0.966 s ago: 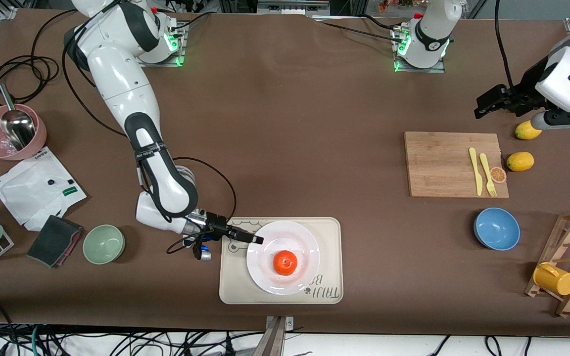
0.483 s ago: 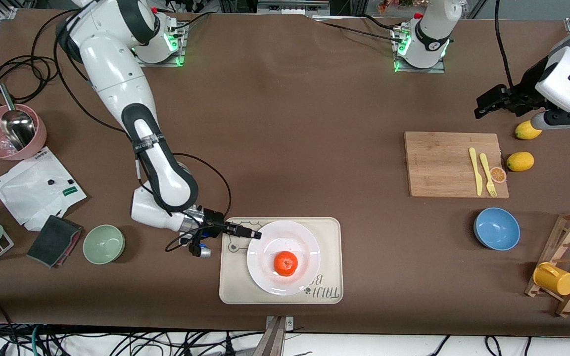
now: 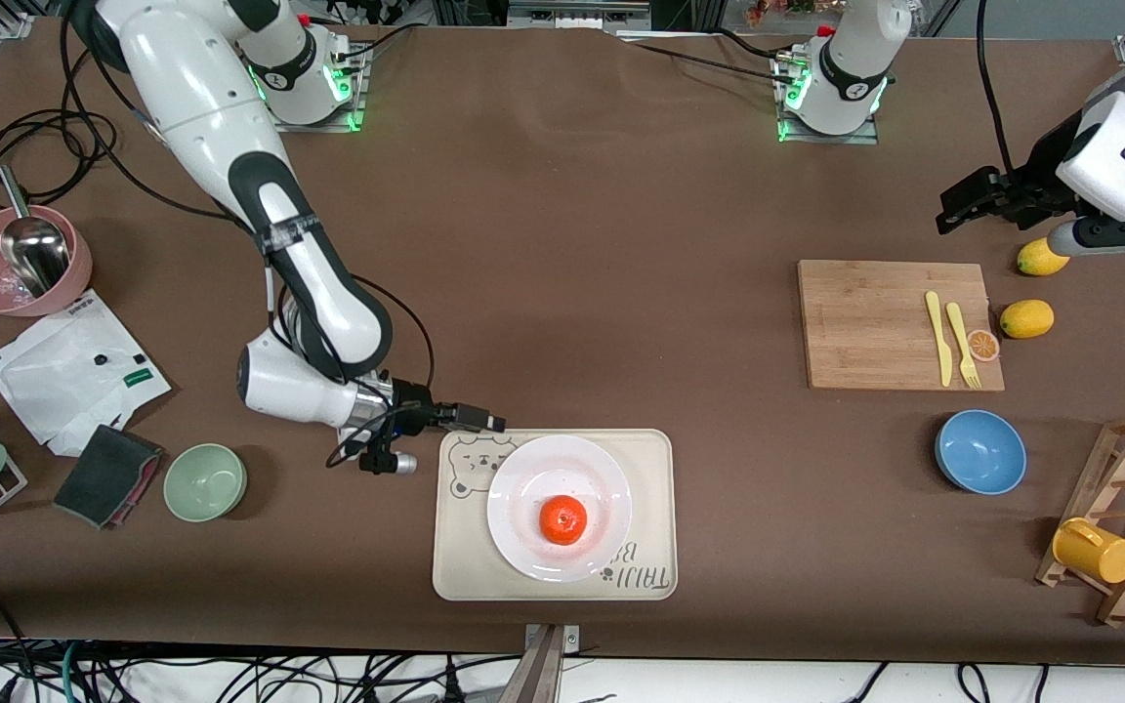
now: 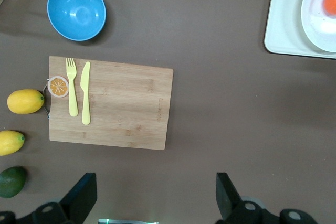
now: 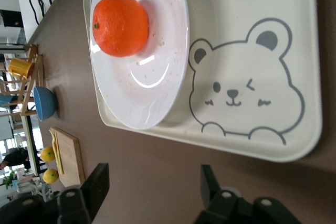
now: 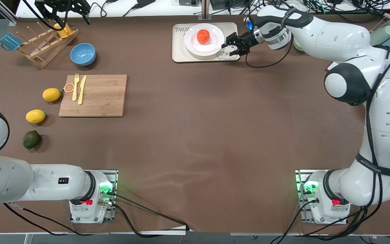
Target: Place orange and plate with both arms
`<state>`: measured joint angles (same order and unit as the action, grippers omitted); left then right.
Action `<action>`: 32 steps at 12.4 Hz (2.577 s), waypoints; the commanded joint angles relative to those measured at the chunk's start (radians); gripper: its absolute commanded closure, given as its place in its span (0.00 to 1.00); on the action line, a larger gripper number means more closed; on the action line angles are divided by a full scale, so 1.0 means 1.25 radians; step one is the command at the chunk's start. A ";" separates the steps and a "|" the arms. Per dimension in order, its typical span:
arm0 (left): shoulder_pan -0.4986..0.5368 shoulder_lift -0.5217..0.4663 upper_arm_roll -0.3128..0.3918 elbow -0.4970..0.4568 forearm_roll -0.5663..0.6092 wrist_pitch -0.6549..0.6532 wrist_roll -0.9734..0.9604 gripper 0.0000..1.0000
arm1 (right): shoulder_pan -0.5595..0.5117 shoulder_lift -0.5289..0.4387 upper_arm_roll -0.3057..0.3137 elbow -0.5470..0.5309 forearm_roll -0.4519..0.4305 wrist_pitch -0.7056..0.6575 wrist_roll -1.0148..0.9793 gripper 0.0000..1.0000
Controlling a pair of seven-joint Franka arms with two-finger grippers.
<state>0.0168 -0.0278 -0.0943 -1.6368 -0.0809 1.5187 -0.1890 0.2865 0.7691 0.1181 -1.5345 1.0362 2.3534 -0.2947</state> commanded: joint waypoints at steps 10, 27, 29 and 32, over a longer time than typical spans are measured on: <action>0.003 0.012 0.001 0.028 -0.019 -0.021 0.004 0.00 | -0.008 -0.490 -0.156 -0.342 -0.458 -0.282 0.007 0.00; 0.005 0.012 0.001 0.027 -0.019 -0.022 0.004 0.00 | -0.080 -0.537 -0.152 -0.011 -0.795 -0.653 0.152 0.00; 0.004 0.012 0.001 0.027 -0.019 -0.026 0.004 0.00 | -0.078 -0.537 -0.152 -0.011 -0.808 -0.653 0.157 0.00; 0.006 0.012 0.002 0.027 -0.019 -0.027 0.005 0.00 | -0.078 -0.537 -0.157 -0.009 -0.810 -0.664 0.150 0.00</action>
<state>0.0173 -0.0270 -0.0942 -1.6332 -0.0809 1.5099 -0.1890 0.1986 0.0973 -0.0870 -1.5627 0.0462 1.5465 -0.1148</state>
